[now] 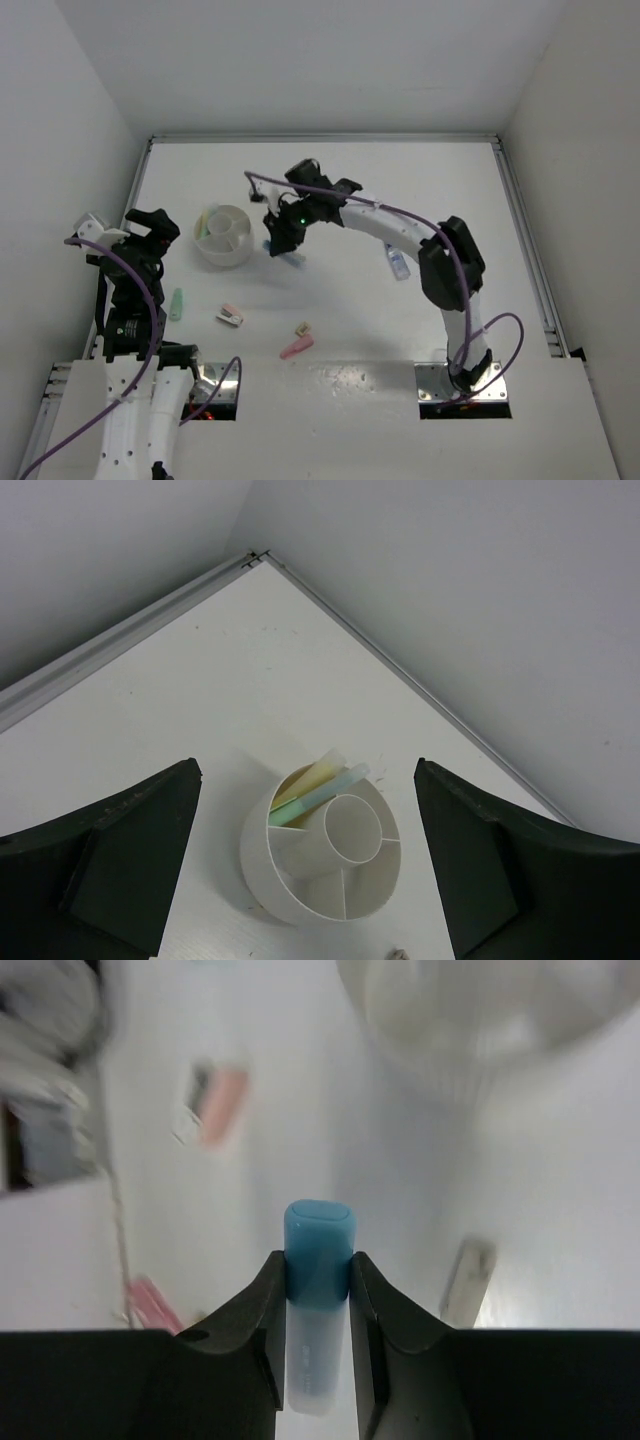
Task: Sort the stationery into containers
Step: Place the pen in the storage box.
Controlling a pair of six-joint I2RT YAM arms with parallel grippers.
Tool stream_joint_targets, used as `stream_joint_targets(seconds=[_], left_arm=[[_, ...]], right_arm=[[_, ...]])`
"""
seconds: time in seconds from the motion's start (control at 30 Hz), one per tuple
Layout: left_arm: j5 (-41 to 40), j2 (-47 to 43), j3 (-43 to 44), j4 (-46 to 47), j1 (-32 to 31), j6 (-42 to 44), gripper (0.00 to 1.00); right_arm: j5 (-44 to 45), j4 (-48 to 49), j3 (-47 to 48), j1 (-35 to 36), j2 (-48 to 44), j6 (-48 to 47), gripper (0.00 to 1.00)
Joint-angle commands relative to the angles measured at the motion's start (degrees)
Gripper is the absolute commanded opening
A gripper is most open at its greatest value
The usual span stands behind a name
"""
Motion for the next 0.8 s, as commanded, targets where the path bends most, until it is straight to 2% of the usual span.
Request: stream_joint_targets(seconds=[0.0, 0.07, 0.1, 0.27, 0.43, 0.57, 0.77], left_arm=[[-0.4, 0.1, 0.6, 1.6, 0.7, 0.4, 0.94], [-0.4, 0.1, 0.6, 1.6, 0.7, 0.4, 0.94], [-1.0, 0.1, 0.6, 1.6, 0.7, 0.4, 0.94], [-2.1, -0.5, 0.6, 1.6, 0.7, 0.4, 0.94], [-2.7, -1.1, 0.6, 1.6, 0.7, 0.4, 0.94], [-2.7, -1.1, 0.6, 1.6, 0.7, 0.4, 0.94], [-2.2, -2.1, 0.6, 1.6, 0.7, 0.4, 0.94]], right_arm=[[-16.4, 25.7, 2.3, 0.3, -6.5, 11.8, 0.0], [-13.6, 22.7, 15.0, 0.3, 4.6, 18.2, 0.0], [-11.8, 28.0, 16.0, 0.8, 6.6, 20.8, 0.0], [-6.8, 39.8, 24.8, 0.8, 14.6, 27.5, 0.0], [-4.3, 65.4, 21.8, 0.8, 19.6, 35.7, 0.0], [-5.1, 64.7, 29.3, 1.3, 25.5, 35.2, 0.0], [-6.8, 68.3, 30.6, 1.9, 27.7, 37.3, 0.0]])
